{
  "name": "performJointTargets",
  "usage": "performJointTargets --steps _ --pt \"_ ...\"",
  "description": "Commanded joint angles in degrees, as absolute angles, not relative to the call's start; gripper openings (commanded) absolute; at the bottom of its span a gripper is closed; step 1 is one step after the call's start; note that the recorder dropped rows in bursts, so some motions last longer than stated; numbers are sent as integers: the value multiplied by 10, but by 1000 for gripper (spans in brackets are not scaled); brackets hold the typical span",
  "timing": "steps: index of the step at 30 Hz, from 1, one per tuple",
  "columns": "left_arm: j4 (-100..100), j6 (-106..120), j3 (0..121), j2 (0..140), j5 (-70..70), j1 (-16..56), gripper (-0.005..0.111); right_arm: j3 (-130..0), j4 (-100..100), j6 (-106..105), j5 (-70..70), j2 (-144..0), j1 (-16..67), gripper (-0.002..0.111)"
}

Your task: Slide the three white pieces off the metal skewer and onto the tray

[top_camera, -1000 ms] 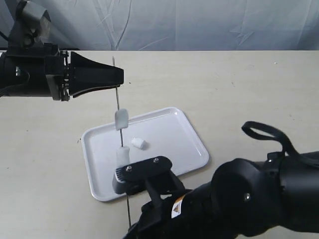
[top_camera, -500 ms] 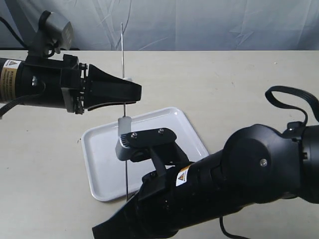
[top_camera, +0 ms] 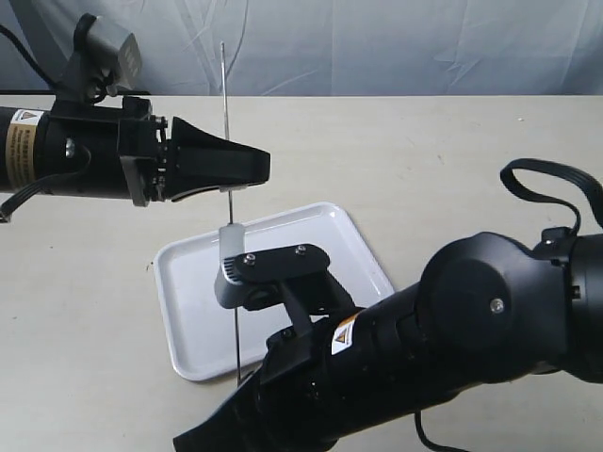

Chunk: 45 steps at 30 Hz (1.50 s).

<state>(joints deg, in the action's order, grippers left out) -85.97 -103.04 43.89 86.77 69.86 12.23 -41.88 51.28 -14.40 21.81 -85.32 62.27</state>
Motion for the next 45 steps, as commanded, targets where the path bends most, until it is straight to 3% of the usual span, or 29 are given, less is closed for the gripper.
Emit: performJointTargets --steps 1,45 --pt "-863 -1017 442 868 700 127 0 -422 507 -149 218 -848 620 -1" --pt "-741 -986 442 868 685 124 0 -391 533 -149 184 -905 681 -1"
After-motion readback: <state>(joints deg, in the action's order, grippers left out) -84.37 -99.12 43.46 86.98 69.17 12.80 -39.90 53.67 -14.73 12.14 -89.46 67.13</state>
